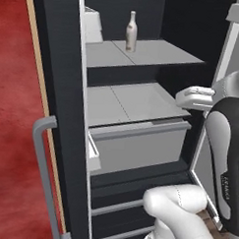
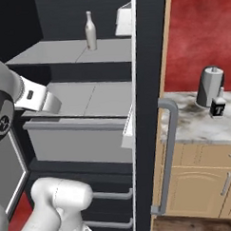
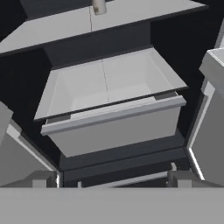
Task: Place the liquors on the top shelf of the fridge to keep them out of children's reach, and place the lime on lower shelves for easy access.
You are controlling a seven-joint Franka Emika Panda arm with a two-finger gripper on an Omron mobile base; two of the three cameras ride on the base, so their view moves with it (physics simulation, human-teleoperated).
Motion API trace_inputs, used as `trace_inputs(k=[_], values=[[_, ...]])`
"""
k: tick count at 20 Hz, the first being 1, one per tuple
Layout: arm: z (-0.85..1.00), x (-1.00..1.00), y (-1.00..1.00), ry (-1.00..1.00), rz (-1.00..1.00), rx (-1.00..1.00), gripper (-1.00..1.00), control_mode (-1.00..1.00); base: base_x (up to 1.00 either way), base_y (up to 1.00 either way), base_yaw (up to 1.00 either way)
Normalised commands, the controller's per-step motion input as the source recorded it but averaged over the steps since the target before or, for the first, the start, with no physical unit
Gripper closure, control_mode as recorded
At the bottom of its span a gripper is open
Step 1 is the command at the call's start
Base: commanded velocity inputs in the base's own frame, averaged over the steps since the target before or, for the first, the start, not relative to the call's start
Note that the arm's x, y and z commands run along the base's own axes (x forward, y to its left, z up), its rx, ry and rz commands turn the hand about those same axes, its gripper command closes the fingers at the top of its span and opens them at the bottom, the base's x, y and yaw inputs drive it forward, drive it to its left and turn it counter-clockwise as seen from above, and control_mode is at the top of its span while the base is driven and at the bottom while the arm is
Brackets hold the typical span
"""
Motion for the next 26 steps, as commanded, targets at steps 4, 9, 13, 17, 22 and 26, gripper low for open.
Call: trace_inputs(k=[4, 9, 13, 17, 22, 26], values=[[0.0, 0.0, 0.0, 0.0, 0.0, 0.0, -1.0, 1.0, -0.77, -0.06, -0.02], [0.0, 0.0, 0.0, 0.0, 0.0, 0.0, -1.0, 1.0, -0.83, -0.27, 0.0], [0.0, 0.0, 0.0, 0.0, 0.0, 0.0, -1.0, 1.0, -0.55, -0.41, 0.0], [0.0, 0.0, 0.0, 0.0, 0.0, 0.0, -1.0, 1.0, -0.2, -0.58, -0.02], [0.0, 0.0, 0.0, 0.0, 0.0, 0.0, -1.0, 1.0, -0.01, -0.71, -0.01], [0.0, 0.0, 0.0, 0.0, 0.0, 0.0, -1.0, 1.0, 0.0, -0.78, 0.0]])
